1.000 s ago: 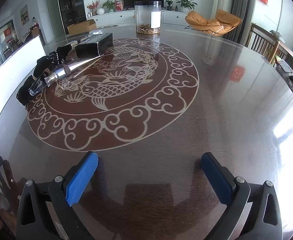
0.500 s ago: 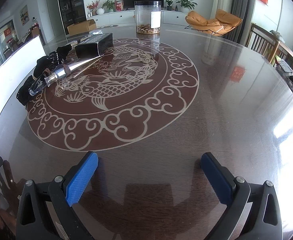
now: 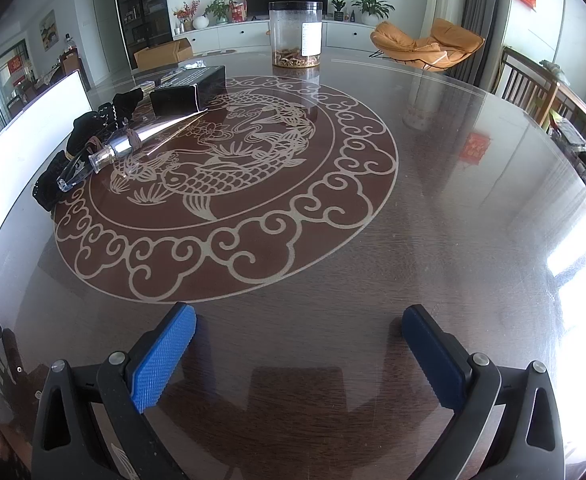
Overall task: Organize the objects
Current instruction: 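Grasp the gold HH tube with the right tool and lift it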
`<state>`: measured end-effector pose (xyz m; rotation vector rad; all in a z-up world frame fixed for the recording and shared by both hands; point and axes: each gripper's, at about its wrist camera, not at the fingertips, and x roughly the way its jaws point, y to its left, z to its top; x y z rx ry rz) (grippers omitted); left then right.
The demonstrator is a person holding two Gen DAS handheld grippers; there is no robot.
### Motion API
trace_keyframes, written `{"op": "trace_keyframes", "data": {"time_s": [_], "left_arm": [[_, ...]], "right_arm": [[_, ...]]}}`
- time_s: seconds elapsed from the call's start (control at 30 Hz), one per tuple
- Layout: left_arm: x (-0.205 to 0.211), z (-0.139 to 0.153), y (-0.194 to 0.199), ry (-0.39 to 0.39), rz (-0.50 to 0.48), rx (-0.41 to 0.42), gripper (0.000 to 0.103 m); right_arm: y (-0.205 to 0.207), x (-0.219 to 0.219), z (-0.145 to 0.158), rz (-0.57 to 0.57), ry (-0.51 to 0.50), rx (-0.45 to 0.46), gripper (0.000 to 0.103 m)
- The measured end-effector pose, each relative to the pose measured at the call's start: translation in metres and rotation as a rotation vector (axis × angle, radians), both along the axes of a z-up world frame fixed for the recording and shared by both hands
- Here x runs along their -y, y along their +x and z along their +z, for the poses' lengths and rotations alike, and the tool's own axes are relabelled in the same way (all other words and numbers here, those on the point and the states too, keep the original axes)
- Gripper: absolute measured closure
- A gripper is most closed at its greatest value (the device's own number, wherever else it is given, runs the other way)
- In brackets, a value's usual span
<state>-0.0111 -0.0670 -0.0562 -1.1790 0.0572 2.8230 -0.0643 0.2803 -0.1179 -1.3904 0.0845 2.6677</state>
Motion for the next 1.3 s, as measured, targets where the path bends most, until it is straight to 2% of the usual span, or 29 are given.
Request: {"op": "trace_keyframes", "data": {"time_s": [0.1,0.17,0.3,0.43,0.5,0.57,0.67,0.73,0.77,0.83,0.9,1.0,1.07,1.3], "left_arm": [[0.001,-0.001,0.003,0.003,-0.009,-0.015,0.0],[0.002,-0.002,0.004,0.005,-0.01,-0.018,0.0],[0.002,-0.003,0.005,0.005,-0.009,-0.019,0.0],[0.004,-0.003,0.008,0.007,-0.011,-0.031,0.0],[0.003,-0.003,0.008,0.007,-0.01,-0.031,0.0],[0.004,-0.003,0.008,0.007,-0.01,-0.031,0.0],[0.004,-0.003,0.008,0.007,-0.011,-0.031,0.0],[0.004,-0.003,0.008,0.007,-0.011,-0.031,0.0],[0.004,-0.003,0.008,0.008,-0.011,-0.031,0.0],[0.004,-0.002,0.008,0.007,-0.011,-0.031,0.0],[0.004,-0.002,0.008,0.007,-0.011,-0.032,0.0],[0.003,-0.002,0.008,0.007,-0.01,-0.032,0.0],[0.003,-0.002,0.008,0.006,-0.011,-0.032,0.0],[0.003,-0.002,0.008,0.007,-0.011,-0.033,0.0]], "right_arm": [[-0.003,0.006,0.004,0.019,-0.024,-0.022,0.0],[-0.014,0.015,0.013,0.046,-0.105,-0.05,0.0],[-0.076,0.049,0.036,0.075,-0.22,-0.056,0.002],[-0.136,0.076,0.046,0.042,-0.302,-0.053,0.005],[-0.169,0.092,0.043,0.016,-0.303,-0.001,0.019],[-0.187,0.104,0.038,-0.006,-0.273,0.033,0.028],[-0.201,0.118,0.029,-0.02,-0.198,0.093,0.029],[-0.204,0.121,0.023,-0.025,-0.15,0.126,0.031],[-0.204,0.121,0.02,-0.029,-0.139,0.139,0.036],[-0.201,0.118,0.016,-0.037,-0.126,0.146,0.048],[-0.195,0.117,0.02,-0.023,-0.1,0.139,0.067],[-0.181,0.112,0.023,0.007,-0.092,0.13,0.073],[-0.165,0.108,0.024,0.045,-0.085,0.123,0.073],[-0.074,0.081,0.025,0.11,-0.022,0.07,0.073]]}}
